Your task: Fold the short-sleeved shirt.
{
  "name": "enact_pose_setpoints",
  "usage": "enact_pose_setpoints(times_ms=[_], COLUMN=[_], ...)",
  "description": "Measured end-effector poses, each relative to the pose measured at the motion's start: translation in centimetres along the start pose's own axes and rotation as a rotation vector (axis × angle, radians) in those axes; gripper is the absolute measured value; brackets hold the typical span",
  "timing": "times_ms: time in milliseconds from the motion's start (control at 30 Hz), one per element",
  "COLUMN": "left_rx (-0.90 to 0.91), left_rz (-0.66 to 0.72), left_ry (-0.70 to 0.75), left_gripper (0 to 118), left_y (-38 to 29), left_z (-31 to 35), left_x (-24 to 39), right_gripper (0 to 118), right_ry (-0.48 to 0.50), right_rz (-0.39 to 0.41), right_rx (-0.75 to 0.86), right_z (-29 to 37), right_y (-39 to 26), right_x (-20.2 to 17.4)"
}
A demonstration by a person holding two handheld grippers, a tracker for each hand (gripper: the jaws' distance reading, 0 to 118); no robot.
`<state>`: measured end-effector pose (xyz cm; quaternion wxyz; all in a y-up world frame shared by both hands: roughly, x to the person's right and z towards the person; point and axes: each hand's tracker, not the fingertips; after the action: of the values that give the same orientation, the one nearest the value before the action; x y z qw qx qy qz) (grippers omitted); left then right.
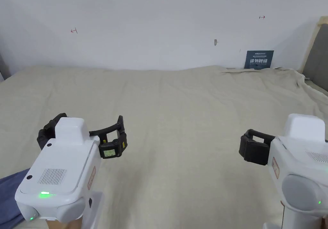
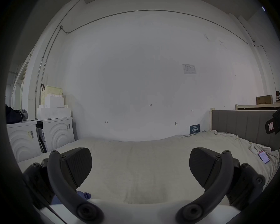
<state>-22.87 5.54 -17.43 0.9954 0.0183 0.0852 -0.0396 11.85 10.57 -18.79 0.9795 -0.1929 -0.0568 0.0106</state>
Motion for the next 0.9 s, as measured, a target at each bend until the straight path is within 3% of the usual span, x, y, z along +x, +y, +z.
enact_pose_setpoints(times_ms=[300, 533, 633, 767, 900], left_rx=[-0.003, 0.001, 0.004, 0.006, 0.01], left_rz=[-0.003, -0.006, -0.008, -0.009, -0.01], left_ry=[-0.004, 0.001, 0.005, 0.008, 0.014], left_gripper=[118, 118, 118, 118, 118], left_y=[-0.1, -0.1, 0.0, 0.0, 0.0], left_z=[0.1, 0.1, 0.2, 0.1, 0.2], left_x=[0.1, 0.1, 0.2, 0.1, 0.2], right_gripper=[116, 116, 116, 117, 118], right_ry=[0.056, 0.177, 0.229, 0.203, 0.175], right_rz=[-0.111, -0.149, -0.135, -0.069, -0.057], right_rx=[-0.023, 0.176, 0.285, 0.342, 0.386], right_z=[-0.9, -1.0, -1.2, -1.1, -0.8], right_y=[0.3, -0.9, -1.7, -2.1, -2.6], right_x=[1.4, 3.2, 3.8, 3.2, 2.8])
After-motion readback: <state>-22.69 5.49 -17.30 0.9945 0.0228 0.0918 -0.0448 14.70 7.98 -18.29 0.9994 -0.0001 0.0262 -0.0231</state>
